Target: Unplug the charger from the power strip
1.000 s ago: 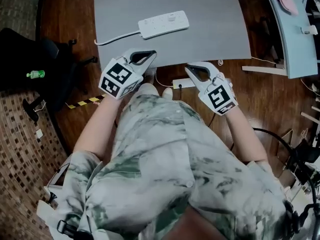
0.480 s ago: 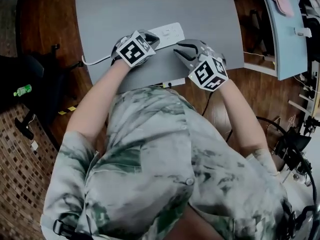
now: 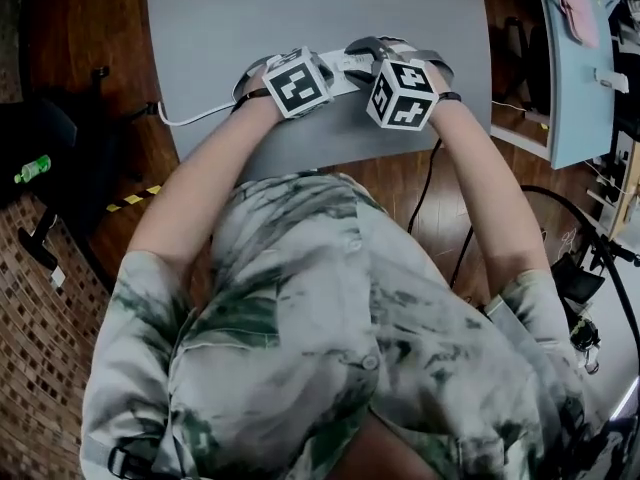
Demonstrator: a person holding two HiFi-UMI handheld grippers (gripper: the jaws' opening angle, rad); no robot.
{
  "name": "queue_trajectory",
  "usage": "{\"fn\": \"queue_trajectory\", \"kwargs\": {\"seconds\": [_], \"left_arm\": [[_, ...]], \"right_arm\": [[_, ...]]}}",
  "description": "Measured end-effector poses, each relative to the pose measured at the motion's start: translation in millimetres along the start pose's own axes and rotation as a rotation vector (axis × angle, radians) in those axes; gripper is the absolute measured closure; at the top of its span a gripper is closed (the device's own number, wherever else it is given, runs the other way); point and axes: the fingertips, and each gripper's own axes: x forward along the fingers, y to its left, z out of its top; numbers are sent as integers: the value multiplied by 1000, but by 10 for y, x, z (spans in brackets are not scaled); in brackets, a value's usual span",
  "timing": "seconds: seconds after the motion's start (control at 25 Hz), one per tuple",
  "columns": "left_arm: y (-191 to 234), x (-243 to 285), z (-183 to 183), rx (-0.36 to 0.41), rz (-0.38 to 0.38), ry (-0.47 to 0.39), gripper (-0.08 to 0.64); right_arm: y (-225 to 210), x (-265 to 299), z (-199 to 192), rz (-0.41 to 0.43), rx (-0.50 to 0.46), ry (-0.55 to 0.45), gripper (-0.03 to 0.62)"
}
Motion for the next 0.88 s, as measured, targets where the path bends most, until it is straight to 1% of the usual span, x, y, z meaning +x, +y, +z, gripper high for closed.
{"fn": "queue_trajectory", "kwargs": {"seconds": [0.08,0.2,0.28,0.48,0.56,0.64,0.72,0.8,0.88], "left_arm": [[-11,13,6,2,-7,2,561],[-6,26,35,-1,-13,1,563],[-11,22,34,-2,-13,3,563],[40,0,54,-8,-5,5,564],[35,5,38,-23,-17,15,565],[32,-5,29,-32,-25,20,565],[59,-19,58,-25,-12,14,565],[38,8,74,-22,-19,6,565],[43,9,63,-28,-21,11,565]], "right_arm": [[1,67,2,55,-35,33,437],[65,163,-14,139,-101,80,476],[102,209,-11,170,-135,100,482],[111,223,11,183,-168,107,486],[123,215,32,186,-173,108,488],[139,235,7,194,-175,123,488],[141,246,-41,198,-178,148,489],[153,242,-59,195,-182,173,489],[148,195,-15,190,-173,168,489]]}}
